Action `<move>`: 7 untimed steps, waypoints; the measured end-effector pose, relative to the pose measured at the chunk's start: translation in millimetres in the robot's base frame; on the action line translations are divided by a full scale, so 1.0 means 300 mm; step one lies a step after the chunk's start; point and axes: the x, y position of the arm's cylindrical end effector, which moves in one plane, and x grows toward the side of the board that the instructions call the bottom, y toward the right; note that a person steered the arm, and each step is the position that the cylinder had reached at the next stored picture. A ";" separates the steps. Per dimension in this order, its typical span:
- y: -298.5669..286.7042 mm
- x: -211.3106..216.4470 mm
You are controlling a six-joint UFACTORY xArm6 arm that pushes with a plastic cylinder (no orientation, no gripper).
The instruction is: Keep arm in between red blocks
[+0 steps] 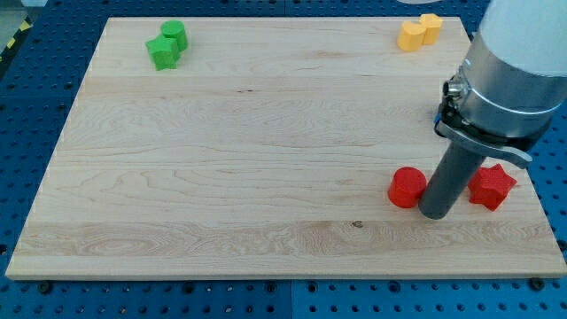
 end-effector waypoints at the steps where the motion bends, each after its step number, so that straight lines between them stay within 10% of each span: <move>1: -0.025 -0.006; 5: -0.244 -0.041; 7: -0.033 0.005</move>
